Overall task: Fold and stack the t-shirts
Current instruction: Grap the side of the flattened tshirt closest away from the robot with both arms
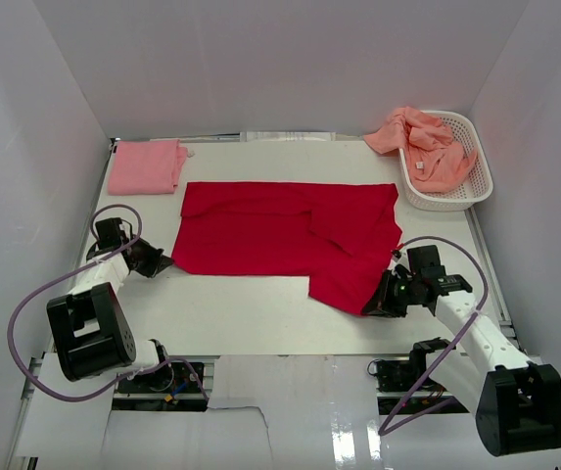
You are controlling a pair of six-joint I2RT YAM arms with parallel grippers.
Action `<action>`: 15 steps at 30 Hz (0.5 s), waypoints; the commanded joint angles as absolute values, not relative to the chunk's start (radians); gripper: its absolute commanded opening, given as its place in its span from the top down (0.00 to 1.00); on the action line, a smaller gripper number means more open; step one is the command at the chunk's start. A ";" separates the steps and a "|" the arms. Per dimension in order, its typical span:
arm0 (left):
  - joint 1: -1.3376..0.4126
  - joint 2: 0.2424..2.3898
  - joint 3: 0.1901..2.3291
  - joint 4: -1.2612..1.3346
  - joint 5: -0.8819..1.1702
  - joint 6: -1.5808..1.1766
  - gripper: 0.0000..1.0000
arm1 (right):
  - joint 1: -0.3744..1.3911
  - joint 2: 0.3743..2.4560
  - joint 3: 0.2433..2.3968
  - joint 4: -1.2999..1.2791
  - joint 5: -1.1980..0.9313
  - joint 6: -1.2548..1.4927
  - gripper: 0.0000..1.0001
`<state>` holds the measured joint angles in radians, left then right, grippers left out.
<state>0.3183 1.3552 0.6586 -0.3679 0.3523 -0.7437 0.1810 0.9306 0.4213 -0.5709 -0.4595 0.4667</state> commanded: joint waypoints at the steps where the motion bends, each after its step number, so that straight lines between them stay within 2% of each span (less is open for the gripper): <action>1: 0.314 1.339 0.678 -0.379 0.357 -0.726 1.00 | 0.158 0.917 0.494 -0.650 -0.477 0.420 0.92; 9: 0.316 1.368 0.698 -0.376 0.365 -0.733 1.00 | 0.130 0.914 0.506 -0.686 -0.505 0.394 0.92; 15: 0.314 1.373 0.727 -0.374 0.390 -0.758 1.00 | 0.132 0.931 0.607 -0.681 -0.532 0.399 0.92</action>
<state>0.3183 1.3750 0.6781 -0.3786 0.3573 -0.7441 0.1349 0.9295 0.5175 -0.6731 -0.4919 0.4129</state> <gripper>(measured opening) 0.015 0.080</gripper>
